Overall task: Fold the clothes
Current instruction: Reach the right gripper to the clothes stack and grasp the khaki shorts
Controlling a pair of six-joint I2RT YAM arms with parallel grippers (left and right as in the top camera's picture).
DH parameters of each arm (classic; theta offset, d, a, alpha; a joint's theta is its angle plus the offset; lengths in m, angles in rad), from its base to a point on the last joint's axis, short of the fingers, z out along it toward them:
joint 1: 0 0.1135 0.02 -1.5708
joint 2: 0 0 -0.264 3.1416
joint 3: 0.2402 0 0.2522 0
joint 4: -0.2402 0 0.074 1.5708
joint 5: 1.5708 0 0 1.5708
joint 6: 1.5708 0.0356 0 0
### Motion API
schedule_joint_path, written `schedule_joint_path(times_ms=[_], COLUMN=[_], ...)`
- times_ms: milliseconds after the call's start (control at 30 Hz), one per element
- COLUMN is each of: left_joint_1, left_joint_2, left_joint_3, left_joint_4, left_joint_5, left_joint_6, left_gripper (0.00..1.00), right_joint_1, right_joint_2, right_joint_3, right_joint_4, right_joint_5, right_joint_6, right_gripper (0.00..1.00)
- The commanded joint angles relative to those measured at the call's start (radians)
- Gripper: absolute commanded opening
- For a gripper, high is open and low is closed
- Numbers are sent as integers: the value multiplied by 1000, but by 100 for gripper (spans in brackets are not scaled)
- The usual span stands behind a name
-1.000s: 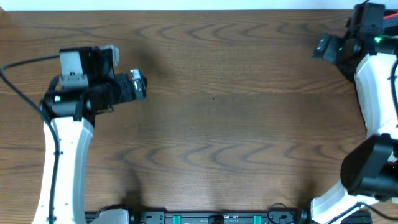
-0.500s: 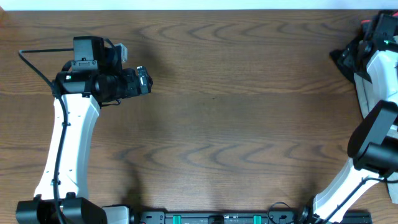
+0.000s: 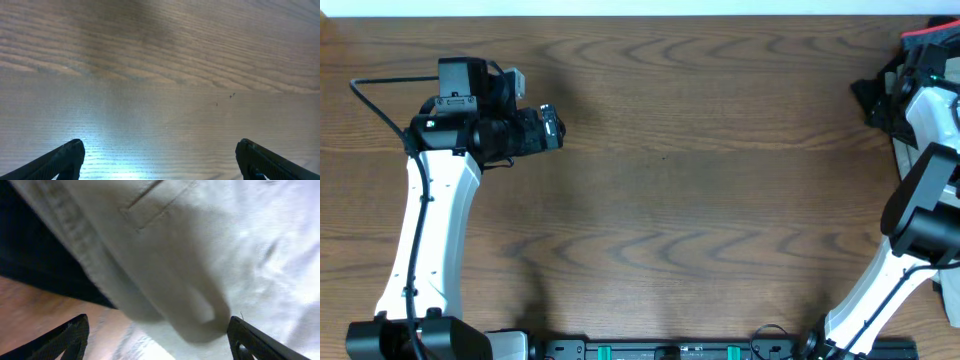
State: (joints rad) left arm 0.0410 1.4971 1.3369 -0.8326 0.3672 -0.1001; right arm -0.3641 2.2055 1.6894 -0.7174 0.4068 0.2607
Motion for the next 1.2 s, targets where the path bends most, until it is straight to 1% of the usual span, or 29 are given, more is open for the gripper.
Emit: schedule_joint_path(times_ms=[0, 233, 333, 433, 500, 567, 633, 833, 933, 1000, 1067, 1133, 1167], left_joint_1=[-3, -3, -3, -3, -3, -3, -3, -3, -3, -3, -3, -3, -3], left_joint_2=[2, 2, 2, 2, 2, 2, 2, 2, 2, 2, 2, 2, 2], left_joint_3=[21, 21, 21, 21, 21, 21, 21, 21, 21, 21, 21, 21, 21], left_joint_4=[7, 10, 10, 10, 10, 10, 10, 5, 5, 5, 5, 5, 5], left_joint_5=[-1, -1, -1, -1, -1, -1, -1, -1, -1, -1, -1, -1, -1], left_joint_6=[16, 16, 16, 16, 16, 16, 16, 16, 16, 16, 16, 16, 16], left_gripper=[98, 98, 98, 98, 98, 98, 98, 98, 98, 98, 98, 98, 98], right_joint_1=[8, 15, 23, 26, 26, 29, 33, 31, 31, 31, 31, 31, 31], right_joint_2=[7, 7, 7, 11, 21, 40, 64, 97, 97, 97, 97, 95, 94], right_joint_3=[16, 16, 16, 16, 16, 16, 16, 16, 16, 16, 16, 17, 18], right_joint_4=[-2, -10, -9, -8, -8, -10, -19, -39, -41, -51, -56, -62, -64], right_joint_5=[117, 100, 90, 91, 91, 95, 98, 164, 208, 254, 274, 274, 274], right_joint_6=[-32, -64, -125, -179, -210, -250, -270, -187, -161, -126, -106, -90, -81], right_gripper=[87, 84, 83, 79, 78, 78, 80, 82, 80, 76, 68, 54, 44])
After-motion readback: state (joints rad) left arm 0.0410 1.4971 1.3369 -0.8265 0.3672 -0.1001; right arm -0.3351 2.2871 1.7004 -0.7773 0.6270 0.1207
